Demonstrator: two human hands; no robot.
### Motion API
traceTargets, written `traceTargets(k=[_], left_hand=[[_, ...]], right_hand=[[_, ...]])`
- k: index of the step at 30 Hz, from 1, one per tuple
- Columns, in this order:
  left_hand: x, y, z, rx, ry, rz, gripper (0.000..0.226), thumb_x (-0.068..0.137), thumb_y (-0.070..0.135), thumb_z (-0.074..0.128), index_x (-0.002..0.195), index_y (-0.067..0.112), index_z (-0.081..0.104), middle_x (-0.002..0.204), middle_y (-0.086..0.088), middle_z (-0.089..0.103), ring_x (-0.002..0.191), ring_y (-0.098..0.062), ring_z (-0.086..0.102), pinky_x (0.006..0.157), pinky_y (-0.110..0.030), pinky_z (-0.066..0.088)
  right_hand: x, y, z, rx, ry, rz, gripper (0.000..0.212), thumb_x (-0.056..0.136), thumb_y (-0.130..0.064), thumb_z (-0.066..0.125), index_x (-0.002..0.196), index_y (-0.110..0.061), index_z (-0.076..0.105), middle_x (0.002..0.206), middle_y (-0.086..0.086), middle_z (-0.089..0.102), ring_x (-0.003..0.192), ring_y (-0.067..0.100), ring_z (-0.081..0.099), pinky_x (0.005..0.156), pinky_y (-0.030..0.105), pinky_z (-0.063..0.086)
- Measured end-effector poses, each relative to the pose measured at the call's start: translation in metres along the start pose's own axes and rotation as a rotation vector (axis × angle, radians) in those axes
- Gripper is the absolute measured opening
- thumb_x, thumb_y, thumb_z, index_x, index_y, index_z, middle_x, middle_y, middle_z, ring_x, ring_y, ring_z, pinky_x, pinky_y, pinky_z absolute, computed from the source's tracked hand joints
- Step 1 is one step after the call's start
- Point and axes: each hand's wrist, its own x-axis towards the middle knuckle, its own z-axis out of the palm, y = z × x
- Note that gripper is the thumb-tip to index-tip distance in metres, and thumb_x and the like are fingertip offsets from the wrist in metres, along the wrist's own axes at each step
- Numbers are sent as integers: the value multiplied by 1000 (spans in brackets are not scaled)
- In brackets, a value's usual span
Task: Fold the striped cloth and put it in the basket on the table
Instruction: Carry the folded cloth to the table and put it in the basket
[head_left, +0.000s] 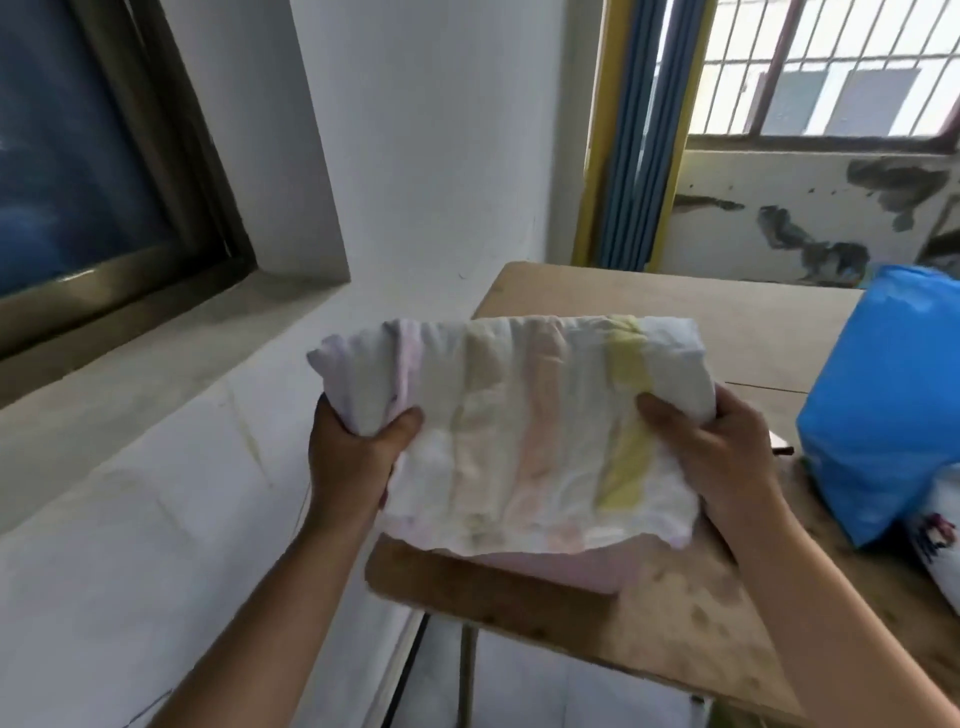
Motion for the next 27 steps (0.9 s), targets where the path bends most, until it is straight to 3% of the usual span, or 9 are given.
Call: traceTargets(k=[3,5,8,13,16,18,21,24,27], left_hand=[[72,0,30,63,-117,10,69,51,32,70,113,7,52,109,-12,63,98,-29,59,83,-37,50],[111,-7,54,134,-211,-1,63,58,26,75,111,2,51,108,-18,63,98,-33,59,79,-35,48],[146,-27,88,259,-350,-61,52,69,12,75,112,-2,49,109,-20,62,99,-33,59,76,-34,47],[160,-59,120,354,-572,-235,44,69,8,70,108,2,52,81,-8,56,69,-21,53,50,-22,37],[165,-75,128,459,-638,-279,35,67,11,71,97,7,52,75,-7,56,63,-19,53,49,-22,37],[166,-87,128,657,-734,-296,44,69,14,72,105,5,48,71,-7,56,58,-16,54,46,-23,39],[161,-105,127,1243,-904,-207,96,74,20,69,140,-3,3,131,-18,47,113,-28,54,83,-31,50],[150,-101,134,1600,-1020,-7,58,89,22,50,138,5,25,143,-11,35,129,-29,39,100,-34,42],[151,-102,142,1600,-1078,102,44,91,27,44,130,8,40,136,-10,46,122,-27,46,97,-34,44]], right_hand=[[52,6,26,-32,-36,96,19,73,-12,71,60,-22,61,49,-12,64,59,14,54,51,20,48],[78,14,40,-57,-84,173,1,62,-17,62,61,-17,62,63,-4,67,67,20,58,59,26,50],[106,44,60,-93,-139,333,12,56,-17,55,65,-17,63,94,19,67,86,30,63,80,41,53],[119,98,82,-231,-170,583,13,71,2,60,66,-11,60,98,26,68,86,30,63,87,49,52],[120,121,84,-292,-128,673,12,73,0,59,82,-4,64,101,21,68,93,33,65,87,47,54],[118,132,80,-499,-255,755,28,77,-6,59,104,2,61,99,13,65,94,27,61,74,32,56],[109,136,70,-1046,-562,776,40,89,-13,47,124,4,46,109,11,61,105,23,56,69,25,46],[112,143,67,-1179,-617,661,42,89,-20,47,125,-1,43,125,14,56,114,28,54,85,30,48],[122,141,72,-1142,-621,579,21,86,-23,49,92,-6,60,97,8,64,97,25,59,65,30,46]])
